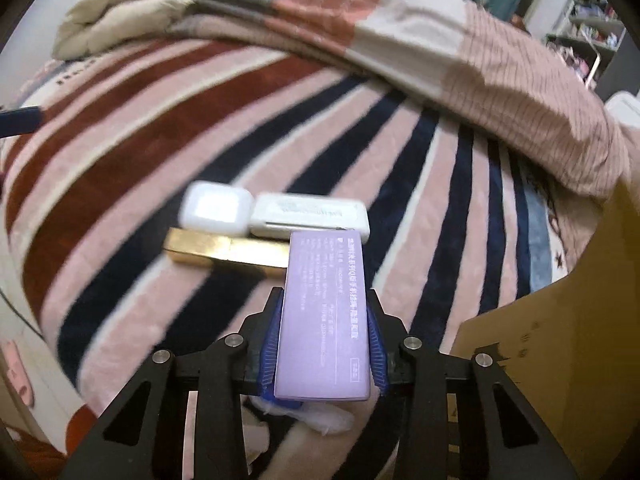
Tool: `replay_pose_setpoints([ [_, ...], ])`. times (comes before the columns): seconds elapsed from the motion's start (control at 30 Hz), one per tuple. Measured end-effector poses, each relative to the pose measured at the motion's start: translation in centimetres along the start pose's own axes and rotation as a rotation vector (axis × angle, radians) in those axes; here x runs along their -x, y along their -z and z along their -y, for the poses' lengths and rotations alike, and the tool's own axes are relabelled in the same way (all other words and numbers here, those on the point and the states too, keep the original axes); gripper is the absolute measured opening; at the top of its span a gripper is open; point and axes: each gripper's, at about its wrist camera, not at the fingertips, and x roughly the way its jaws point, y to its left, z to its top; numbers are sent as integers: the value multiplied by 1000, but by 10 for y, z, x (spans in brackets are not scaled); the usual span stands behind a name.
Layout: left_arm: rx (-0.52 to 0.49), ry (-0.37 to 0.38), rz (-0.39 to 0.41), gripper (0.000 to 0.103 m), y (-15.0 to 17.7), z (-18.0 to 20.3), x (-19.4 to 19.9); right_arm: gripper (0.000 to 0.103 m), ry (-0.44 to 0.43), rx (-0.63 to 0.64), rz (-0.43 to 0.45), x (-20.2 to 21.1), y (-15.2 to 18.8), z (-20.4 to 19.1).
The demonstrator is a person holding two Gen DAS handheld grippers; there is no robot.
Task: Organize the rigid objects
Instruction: 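Grasp the lavender box with the right gripper, then carry the lavender box into the cardboard box and release it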
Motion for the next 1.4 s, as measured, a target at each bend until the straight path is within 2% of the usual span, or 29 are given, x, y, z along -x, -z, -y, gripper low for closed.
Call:
replay_pose_setpoints([
  [0.23, 21, 61, 45, 88, -24, 19, 12, 33, -49, 38, 130, 52, -10, -11],
  [0.5, 27, 131, 93, 87, -53, 59, 16, 33, -192, 45, 304, 115, -14, -10],
  [0.67, -3, 170, 102, 77, -74, 94, 10, 33, -225, 29, 397, 144, -7, 7],
  [0.73, -8, 203, 103, 70, -83, 107, 6, 33, -233, 3, 425, 153, -3, 21],
  [0.8, -25, 234, 99, 62, -92, 124, 0, 33, -247, -25, 440, 156, 2, 35],
  [0.87, -39, 249, 90, 61, -101, 138, -7, 33, -245, -57, 460, 160, 9, 53],
  [0.97, -57, 291, 57, 49, -115, 163, -23, 33, -245, -109, 467, 161, 18, 80],
  [1.2, -90, 337, -34, 45, -138, 213, -70, 33, -225, -222, 442, 156, 44, 141],
  [1.4, -129, 345, -93, 42, -143, 241, -102, 33, -223, -276, 373, 145, 61, 177],
])
